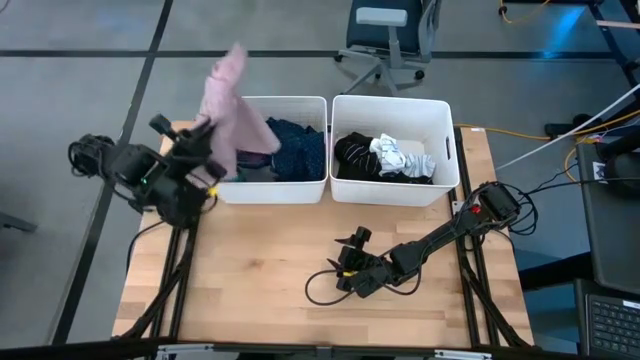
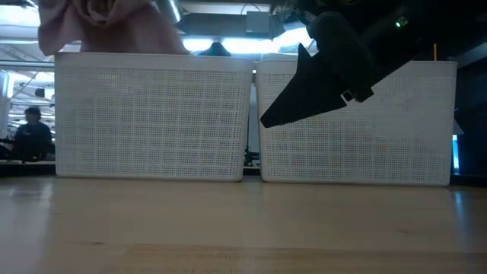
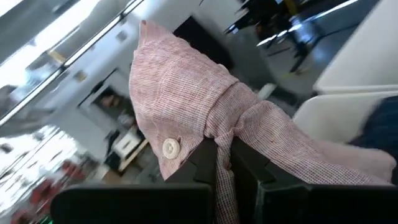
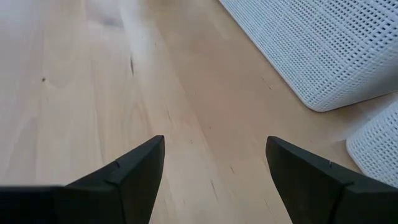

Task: Sort clothes
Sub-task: Put the pink shirt into the left white bin

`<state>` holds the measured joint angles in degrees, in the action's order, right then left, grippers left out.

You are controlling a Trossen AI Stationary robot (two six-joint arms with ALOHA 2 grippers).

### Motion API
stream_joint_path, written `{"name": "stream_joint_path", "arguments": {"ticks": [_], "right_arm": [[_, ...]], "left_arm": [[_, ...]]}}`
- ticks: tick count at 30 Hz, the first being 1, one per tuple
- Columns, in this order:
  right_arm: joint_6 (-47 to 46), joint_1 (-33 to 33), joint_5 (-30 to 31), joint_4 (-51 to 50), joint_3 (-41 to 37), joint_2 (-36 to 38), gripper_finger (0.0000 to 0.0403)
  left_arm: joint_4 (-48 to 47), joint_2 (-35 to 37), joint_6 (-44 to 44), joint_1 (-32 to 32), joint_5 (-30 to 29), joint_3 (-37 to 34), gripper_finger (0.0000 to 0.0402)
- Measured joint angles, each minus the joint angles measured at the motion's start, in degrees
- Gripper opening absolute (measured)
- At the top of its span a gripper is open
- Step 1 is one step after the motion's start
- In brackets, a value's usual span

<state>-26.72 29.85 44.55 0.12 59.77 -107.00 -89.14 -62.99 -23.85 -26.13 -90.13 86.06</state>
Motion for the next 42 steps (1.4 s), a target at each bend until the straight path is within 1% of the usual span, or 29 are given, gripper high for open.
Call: {"name": "stream_joint_path", "arguments": {"ticks": [2, 5, 8, 11, 15, 17, 19, 21, 22, 26, 29, 35, 39, 42], "right_arm": [[0.0, -0.33, 0.53, 0.0, 0.0, 0.0, 0.028], [0.0, -0.72, 0.96, 0.0, 0.01, 0.0, 0.028], [0.0, -1.38, 0.96, 0.0, 0.0, 0.0, 0.028], [0.0, -1.85, 0.96, -0.02, 0.0, 0.0, 0.028], [0.0, -2.22, 0.92, -0.02, 0.0, 0.0, 0.028], [0.0, -2.16, 0.85, -0.02, 0.0, 0.0, 0.028], [0.0, -2.16, 0.29, -0.02, 0.0, 0.0, 0.028], [0.0, -2.16, -0.48, -0.04, 0.0, 0.0, 0.028], [0.0, -2.16, -0.7, -0.07, 0.0, 0.0, 0.028], [0.0, -2.16, -1.2, -0.17, 0.02, 0.0, 0.028], [0.0, -2.14, -1.7, -0.09, 0.0, 0.0, 0.028], [-1.21, -2.13, -1.74, -0.14, 0.0, 0.0, 0.028], [-1.48, -2.12, -2.12, -0.17, 0.0, 0.0, 0.028], [-1.53, -2.12, -2.13, -0.17, 0.0, 0.0, 0.028]], "left_arm": [[0.04, 0.94, 1.6, 2.4, 0.54, 0.02, 0.0014], [0.26, 1.49, 5.18, 5.24, 4.26, 0.02, 0.0015], [3.73, 1.4, 10.15, 6.93, 7.46, -0.31, 0.0015], [10.96, 0.96, 19.63, 8.04, 13.02, -0.55, 0.0016], [24.78, 0.76, 33.43, 11.42, 24.76, -0.57, 0.0016], [30.15, 0.63, 38.76, 13.64, 26.87, -0.57, 0.0016], [33.61, 0.35, 43.24, 16.45, 26.99, -0.57, 0.0016], [36.02, 0.19, 46.49, 20.01, 27.41, -0.57, 0.0016], [36.8, -0.03, 47.33, 21.69, 28.54, -0.57, 0.0016], [41.12, -0.53, 48.99, 28.11, 36.07, -1.62, 0.0016], [44.39, -0.57, 51.89, 32.61, 40.68, -5.35, 0.0016], [51.45, -0.65, 56.83, 41.45, 49.81, -16.53, 0.0016], [52.12, -0.65, 59.16, 44.74, 58.07, -23.04, 0.0017], [52.07, -0.65, 61.78, 45.8, 61.8, -28.34, 0.0017]]}}
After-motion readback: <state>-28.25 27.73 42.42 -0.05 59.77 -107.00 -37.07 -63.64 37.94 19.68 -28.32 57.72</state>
